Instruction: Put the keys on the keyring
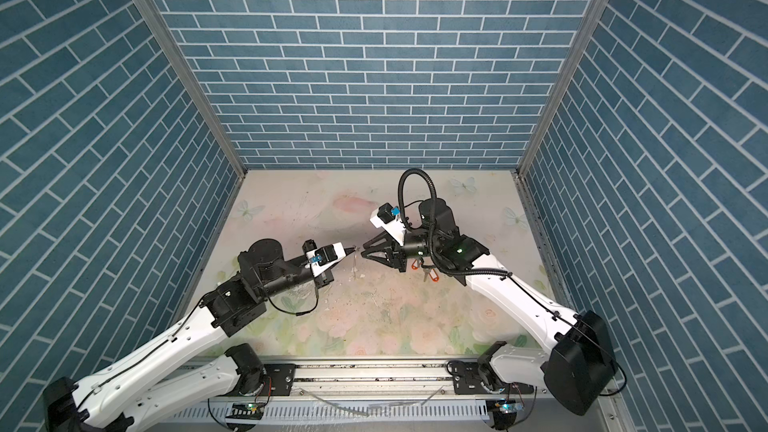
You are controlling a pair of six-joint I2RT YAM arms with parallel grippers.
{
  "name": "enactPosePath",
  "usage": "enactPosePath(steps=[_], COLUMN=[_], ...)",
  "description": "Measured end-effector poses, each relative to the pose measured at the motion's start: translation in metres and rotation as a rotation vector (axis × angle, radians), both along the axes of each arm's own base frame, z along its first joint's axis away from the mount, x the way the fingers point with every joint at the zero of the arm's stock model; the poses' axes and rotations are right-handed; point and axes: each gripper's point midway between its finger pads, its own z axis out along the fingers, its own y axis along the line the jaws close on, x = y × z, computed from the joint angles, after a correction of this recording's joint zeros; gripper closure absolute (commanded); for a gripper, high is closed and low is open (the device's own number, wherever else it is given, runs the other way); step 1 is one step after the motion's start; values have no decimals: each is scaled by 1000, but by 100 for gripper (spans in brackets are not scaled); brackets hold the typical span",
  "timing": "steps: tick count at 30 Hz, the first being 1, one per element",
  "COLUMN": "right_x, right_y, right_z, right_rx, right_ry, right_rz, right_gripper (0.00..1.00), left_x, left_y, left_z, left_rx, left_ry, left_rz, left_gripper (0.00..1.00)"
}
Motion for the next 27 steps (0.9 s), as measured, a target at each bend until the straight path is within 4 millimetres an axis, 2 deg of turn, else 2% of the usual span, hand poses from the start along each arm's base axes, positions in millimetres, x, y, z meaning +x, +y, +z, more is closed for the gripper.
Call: enactPosePath(steps=[6,12,18,27], right_x=[-2,-6,-10,-8], right_y=[2,0,-4,-8], right_z=[-2,-4,3,3], right_rx=[-10,-23,-15,-27], right_ry=[-6,-11,-36,-92], right_rz=[2,8,7,-6], right_gripper=[75,80,83,97], left_x=[-6,-8,-9,-7], left_y=[-7,-12,-16,-19], left_z=[-3,-1,1,-1], left_rx=[17,14,12,11], left_ry=[37,62,85,135], left_rz=[-53,-81,-99,-101], left_gripper=[100,100,100,100])
